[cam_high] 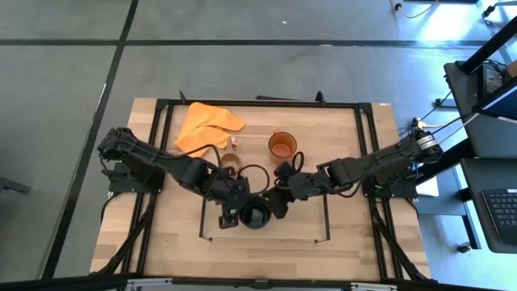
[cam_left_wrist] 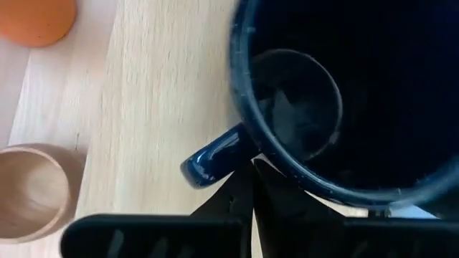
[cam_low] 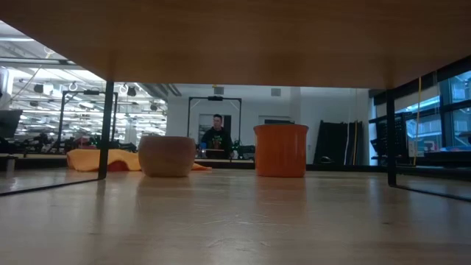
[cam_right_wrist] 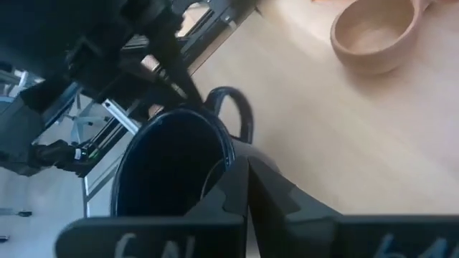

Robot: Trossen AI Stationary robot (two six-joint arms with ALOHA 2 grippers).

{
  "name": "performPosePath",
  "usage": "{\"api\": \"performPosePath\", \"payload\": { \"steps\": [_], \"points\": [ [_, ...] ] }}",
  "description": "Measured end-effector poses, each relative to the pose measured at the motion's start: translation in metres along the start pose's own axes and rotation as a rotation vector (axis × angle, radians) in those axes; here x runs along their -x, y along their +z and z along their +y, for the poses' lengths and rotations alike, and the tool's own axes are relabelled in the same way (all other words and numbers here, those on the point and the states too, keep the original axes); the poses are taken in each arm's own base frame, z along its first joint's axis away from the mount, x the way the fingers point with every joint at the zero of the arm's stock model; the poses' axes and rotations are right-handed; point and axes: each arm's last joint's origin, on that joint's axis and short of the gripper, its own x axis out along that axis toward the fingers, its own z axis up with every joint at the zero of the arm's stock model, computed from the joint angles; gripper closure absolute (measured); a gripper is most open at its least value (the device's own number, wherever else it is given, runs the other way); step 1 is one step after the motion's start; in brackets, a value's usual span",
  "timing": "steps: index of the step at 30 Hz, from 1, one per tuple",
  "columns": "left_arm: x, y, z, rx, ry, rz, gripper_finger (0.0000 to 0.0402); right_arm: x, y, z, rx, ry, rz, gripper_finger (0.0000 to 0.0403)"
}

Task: Stack small to large cups/mugs on shelf
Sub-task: Put the dark blue mug on the shelf

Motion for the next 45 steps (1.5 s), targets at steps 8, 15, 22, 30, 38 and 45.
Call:
{"api": "performPosePath", "payload": {
  "steps": [8,15,22,30,38,45],
  "points": [
    [-0.002,0.009,0.012,-0.025,-0.016,-0.017,0.0397,-0.002,-0.014,0.006,-0.026,-0.005,0.016,0.0391],
    [-0.002,0.011,0.016,-0.045,-0.03,-0.01,0.0398,-0.002,-0.015,0.006,-0.022,-0.015,0.014,0.0391],
    [-0.002,0.012,0.016,-0.059,-0.043,-0.013,0.04,-0.002,-0.014,0.005,-0.022,-0.021,0.014,0.0391],
    [-0.002,0.015,0.02,-0.073,-0.053,-0.025,0.0398,-0.002,-0.014,0.005,-0.028,-0.02,0.014,0.0391],
    [-0.003,0.025,0.032,-0.093,-0.063,-0.062,0.0396,-0.002,-0.015,0.006,-0.054,-0.017,0.016,0.0391],
    [-0.004,0.031,0.044,-0.107,-0.079,-0.07,0.0397,0.001,-0.024,0.011,-0.063,-0.002,0.034,0.0391]
  ]
}}
